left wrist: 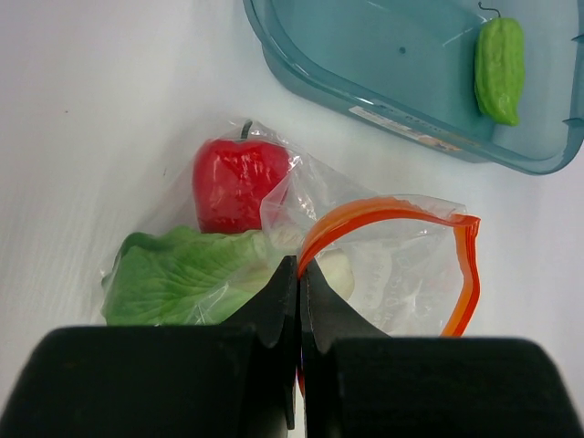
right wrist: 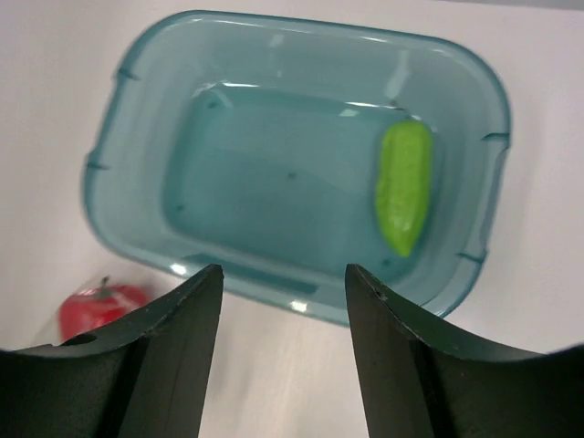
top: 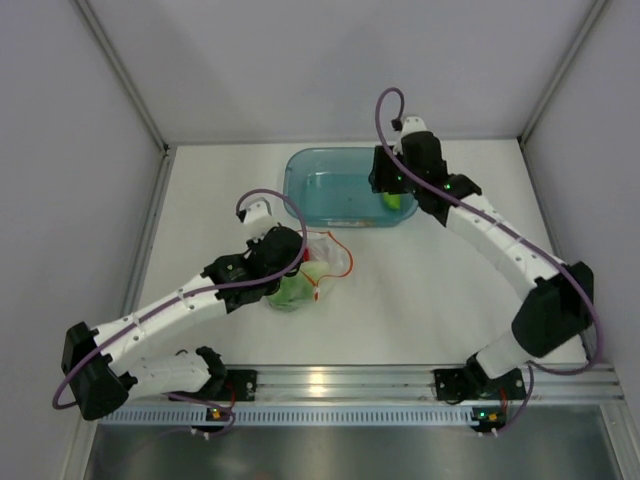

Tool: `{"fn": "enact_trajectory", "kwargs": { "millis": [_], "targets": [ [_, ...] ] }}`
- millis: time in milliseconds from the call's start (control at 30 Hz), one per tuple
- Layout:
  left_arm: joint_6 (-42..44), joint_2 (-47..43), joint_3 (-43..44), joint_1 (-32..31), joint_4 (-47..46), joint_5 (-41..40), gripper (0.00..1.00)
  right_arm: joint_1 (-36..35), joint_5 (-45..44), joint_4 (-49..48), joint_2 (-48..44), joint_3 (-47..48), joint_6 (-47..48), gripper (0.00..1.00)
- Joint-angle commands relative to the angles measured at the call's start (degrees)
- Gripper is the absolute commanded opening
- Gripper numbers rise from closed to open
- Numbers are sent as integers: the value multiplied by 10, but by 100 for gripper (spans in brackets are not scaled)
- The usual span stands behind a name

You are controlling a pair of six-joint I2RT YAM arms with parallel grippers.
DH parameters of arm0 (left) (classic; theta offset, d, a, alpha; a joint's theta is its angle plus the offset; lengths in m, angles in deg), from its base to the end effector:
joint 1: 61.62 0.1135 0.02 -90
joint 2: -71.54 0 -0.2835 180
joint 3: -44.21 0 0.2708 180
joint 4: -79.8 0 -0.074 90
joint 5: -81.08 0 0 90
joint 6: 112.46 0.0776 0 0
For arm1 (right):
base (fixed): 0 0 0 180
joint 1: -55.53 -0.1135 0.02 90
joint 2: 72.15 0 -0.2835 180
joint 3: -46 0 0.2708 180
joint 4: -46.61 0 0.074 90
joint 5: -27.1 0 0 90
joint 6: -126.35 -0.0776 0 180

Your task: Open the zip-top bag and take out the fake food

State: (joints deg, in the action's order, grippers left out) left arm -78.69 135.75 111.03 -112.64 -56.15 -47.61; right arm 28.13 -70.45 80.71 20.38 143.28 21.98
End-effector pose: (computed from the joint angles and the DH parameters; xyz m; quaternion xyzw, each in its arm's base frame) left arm 0.2063 -0.1779 0.2920 -0.1752 0.8530 -0.1333 0.4732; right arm 0.3899 0.1906 0.3452 -0.0647 0.8595 0.1265 0.4910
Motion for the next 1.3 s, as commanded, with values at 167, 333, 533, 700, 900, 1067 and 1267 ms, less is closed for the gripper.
{"fn": "enact_trajectory", "kwargs": {
  "millis": [167,333,533,700,900,1067,1267],
  "targets": [
    [-35,-10,22,1,-13,-28,0,-147,63,-155,-206,-222,-142,56],
    [-29,-1,32,1,-14,-17,0,-229,57,-237,-230,-288,-190,53],
    [-53,-18,26,-8,-28,-22,0,-282,-30,-246,-185,-293,-288,51],
    [-64,-50,-13,-16,-88,-10,0,-295,-32,-273,-124,-282,-341,49],
    [-86,-69,-23,-21,-88,-26,0,-313,-54,-292,-70,-284,-386,45],
    [-115,-89,-41,-27,-89,-39,0,-315,-64,-261,-1,-250,-396,46],
    [-122,-126,-59,-32,-88,-56,0,-298,-132,-188,15,-253,-370,50]
  ]
}}
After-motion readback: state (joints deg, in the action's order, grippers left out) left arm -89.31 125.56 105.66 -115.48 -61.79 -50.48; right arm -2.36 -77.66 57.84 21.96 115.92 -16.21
